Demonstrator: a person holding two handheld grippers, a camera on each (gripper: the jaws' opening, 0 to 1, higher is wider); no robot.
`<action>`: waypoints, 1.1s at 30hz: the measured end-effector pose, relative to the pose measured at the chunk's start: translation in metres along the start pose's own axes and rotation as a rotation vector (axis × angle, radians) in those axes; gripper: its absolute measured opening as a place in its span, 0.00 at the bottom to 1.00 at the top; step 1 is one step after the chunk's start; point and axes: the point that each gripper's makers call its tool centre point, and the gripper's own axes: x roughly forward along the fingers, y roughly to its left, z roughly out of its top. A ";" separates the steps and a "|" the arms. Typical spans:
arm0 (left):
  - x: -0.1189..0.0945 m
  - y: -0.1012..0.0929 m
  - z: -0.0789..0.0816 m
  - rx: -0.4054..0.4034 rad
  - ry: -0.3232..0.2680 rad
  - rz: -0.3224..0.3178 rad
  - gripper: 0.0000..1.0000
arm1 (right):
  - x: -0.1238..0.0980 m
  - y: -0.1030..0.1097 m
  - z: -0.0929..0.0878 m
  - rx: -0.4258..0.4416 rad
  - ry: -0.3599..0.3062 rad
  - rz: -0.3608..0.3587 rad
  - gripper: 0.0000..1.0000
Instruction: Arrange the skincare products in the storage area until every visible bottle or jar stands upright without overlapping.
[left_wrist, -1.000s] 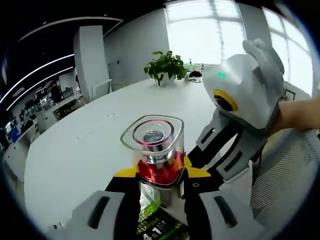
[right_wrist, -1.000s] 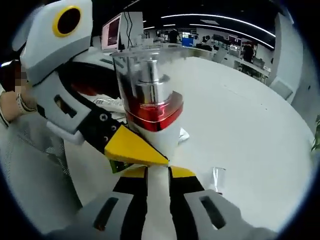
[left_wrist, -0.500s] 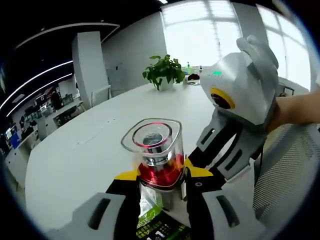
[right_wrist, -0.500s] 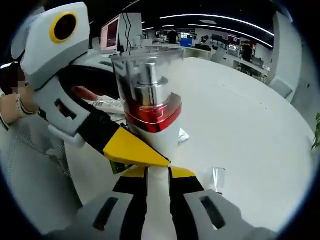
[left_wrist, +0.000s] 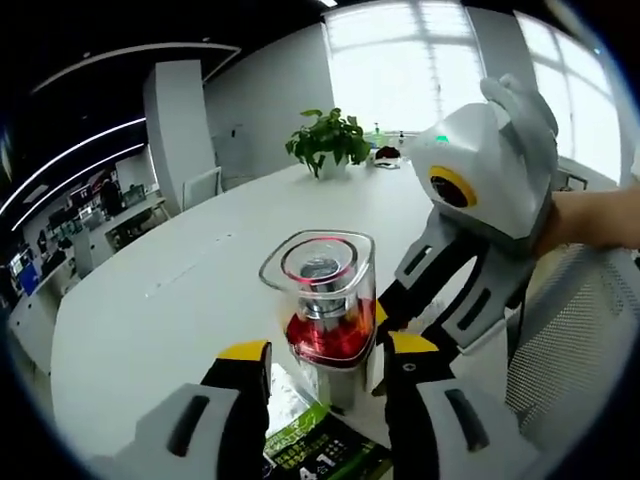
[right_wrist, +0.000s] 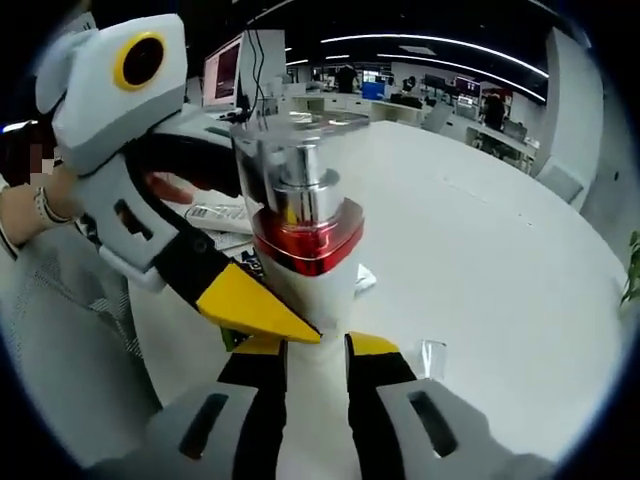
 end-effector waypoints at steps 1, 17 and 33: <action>-0.002 0.000 0.001 0.002 -0.001 0.003 0.41 | 0.000 0.000 0.000 0.000 -0.001 -0.001 0.24; -0.024 0.010 -0.014 -0.012 0.028 -0.001 0.54 | -0.002 0.000 0.003 0.019 -0.020 -0.013 0.45; -0.050 0.018 -0.029 -0.047 0.052 0.005 0.70 | -0.006 -0.008 0.002 0.043 -0.031 -0.050 0.64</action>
